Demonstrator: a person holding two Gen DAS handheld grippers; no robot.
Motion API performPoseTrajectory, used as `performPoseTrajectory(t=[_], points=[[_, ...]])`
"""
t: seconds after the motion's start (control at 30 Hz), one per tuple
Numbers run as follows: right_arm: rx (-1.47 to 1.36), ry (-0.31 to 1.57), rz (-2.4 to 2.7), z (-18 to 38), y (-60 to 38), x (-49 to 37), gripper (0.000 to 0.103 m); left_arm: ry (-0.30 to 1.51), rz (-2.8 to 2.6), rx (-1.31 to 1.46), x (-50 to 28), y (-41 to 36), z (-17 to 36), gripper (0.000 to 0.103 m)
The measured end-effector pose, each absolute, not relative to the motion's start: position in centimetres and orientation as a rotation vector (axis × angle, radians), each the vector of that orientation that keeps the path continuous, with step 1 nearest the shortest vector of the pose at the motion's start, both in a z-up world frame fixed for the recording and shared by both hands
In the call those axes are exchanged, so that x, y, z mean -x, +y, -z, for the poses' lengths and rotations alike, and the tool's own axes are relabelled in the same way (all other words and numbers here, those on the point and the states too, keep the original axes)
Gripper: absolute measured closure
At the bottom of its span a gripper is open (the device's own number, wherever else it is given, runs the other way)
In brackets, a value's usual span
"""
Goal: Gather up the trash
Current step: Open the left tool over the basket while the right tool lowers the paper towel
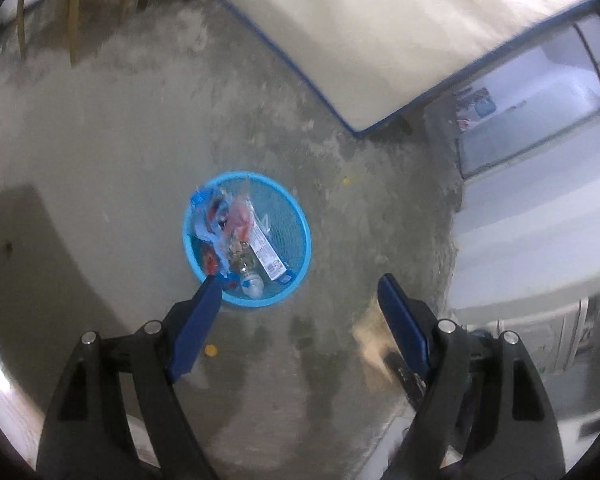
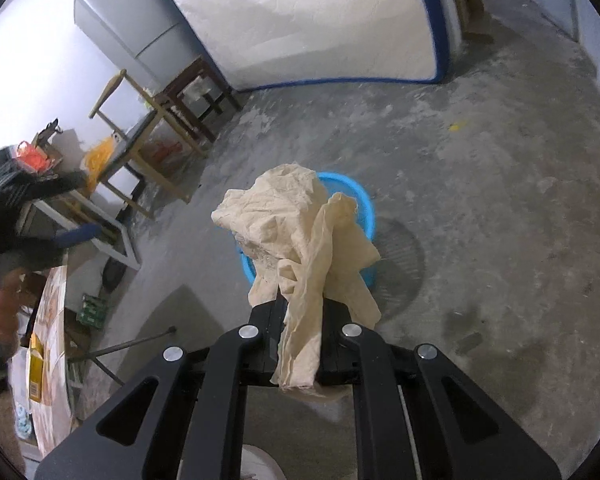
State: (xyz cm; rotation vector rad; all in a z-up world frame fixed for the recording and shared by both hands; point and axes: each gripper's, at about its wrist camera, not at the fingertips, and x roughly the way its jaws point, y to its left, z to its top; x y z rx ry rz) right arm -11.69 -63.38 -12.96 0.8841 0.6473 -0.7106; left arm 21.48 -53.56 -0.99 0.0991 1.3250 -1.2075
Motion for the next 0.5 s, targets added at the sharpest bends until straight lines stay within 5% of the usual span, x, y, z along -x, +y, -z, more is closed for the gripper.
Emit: performPoseTrajectory(t=[0.23,0.5], points=[[-0.849,0.86,0.583,19.9,-67.8,0.0,0.093,1.118,1.303,-0.156,-19.8,-41.2,-7.0,0.02],[-0.87,1.04,0.623,30.6,-75.4,-12.5,0.093,0.933,1.109,-0.13,-20.2,-25.3,-10.0,0.02]])
